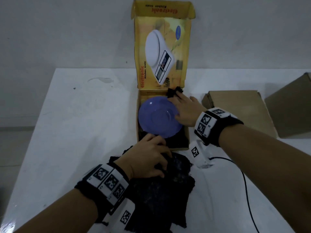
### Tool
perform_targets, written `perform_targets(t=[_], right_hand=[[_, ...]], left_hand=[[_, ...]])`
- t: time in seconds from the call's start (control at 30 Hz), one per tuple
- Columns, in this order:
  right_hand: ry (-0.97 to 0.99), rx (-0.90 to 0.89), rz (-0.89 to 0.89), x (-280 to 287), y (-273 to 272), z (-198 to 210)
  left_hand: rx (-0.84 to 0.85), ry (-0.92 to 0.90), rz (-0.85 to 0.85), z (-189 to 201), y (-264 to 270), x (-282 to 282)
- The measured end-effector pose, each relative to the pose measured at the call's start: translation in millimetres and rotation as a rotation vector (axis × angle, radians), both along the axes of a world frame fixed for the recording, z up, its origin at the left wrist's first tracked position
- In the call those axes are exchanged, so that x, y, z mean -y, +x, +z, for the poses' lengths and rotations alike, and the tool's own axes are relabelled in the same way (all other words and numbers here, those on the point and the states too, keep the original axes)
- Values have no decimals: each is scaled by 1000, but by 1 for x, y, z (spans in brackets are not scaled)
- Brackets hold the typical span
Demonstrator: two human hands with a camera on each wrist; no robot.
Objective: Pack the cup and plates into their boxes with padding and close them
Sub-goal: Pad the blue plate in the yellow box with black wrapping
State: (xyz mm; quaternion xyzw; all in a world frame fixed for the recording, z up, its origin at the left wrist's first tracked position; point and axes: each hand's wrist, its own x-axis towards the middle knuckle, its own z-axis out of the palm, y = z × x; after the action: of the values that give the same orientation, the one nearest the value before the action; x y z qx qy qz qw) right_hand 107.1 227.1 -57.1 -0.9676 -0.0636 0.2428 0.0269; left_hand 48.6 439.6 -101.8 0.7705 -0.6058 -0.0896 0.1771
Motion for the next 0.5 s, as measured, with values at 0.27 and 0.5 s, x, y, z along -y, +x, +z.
perform_targets(t=[0.27, 0.5], right_hand=[[96, 16, -26, 5, 4, 4], [-41, 241, 77, 12, 3, -7]], left_hand=[[-285, -335, 409, 30, 26, 2], [-345, -628, 920, 46, 76, 3]])
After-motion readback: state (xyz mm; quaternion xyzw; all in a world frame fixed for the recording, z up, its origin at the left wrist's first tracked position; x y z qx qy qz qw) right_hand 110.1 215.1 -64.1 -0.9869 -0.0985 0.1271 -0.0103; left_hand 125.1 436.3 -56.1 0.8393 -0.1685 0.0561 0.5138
